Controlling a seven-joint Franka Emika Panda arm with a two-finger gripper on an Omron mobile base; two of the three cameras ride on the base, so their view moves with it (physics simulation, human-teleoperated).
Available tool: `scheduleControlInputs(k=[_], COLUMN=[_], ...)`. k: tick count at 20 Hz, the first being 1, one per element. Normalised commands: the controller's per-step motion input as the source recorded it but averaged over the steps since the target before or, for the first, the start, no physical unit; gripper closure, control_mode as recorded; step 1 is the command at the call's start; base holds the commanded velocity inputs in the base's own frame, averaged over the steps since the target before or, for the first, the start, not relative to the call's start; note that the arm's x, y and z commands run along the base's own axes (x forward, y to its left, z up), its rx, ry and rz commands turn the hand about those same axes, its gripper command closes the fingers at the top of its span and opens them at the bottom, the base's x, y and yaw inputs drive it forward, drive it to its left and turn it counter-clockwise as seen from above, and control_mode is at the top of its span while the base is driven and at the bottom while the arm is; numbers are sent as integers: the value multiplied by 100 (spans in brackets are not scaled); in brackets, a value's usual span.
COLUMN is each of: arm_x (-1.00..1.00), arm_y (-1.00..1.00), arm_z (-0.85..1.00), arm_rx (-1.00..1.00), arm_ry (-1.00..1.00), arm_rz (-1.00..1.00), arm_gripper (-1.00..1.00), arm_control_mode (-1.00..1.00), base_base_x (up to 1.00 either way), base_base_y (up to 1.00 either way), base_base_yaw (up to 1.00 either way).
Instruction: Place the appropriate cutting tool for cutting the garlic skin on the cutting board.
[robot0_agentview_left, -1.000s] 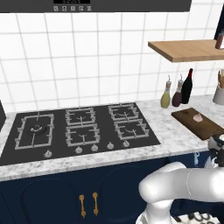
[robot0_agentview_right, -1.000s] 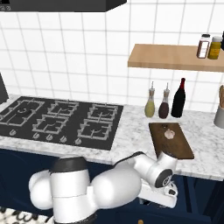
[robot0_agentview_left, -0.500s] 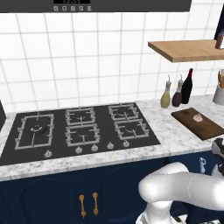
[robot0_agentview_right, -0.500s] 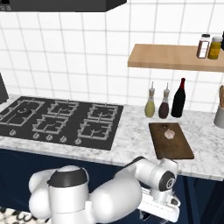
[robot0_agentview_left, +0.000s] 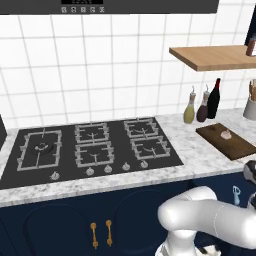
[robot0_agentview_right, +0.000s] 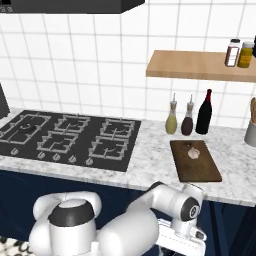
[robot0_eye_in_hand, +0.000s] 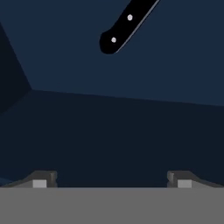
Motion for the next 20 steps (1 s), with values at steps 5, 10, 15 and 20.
scheduleControlInputs(k=[5, 10, 15, 20], arm_x=[41, 33, 13, 37], arm_y=[0, 0, 0, -2], arm_z=[-3, -16, -37, -38], arm_rx=[0, -3, -12, -12], arm_ry=[-13, -5, 5, 10], arm_rz=[-12, -23, -21, -11], arm_gripper=[-100, -100, -100, -100], arm_control_mode=[-100, -100, -100, -100], base_base_x=[0, 0, 0, 0], base_base_y=[0, 0, 0, 0], base_base_yaw=[0, 0, 0, 0])
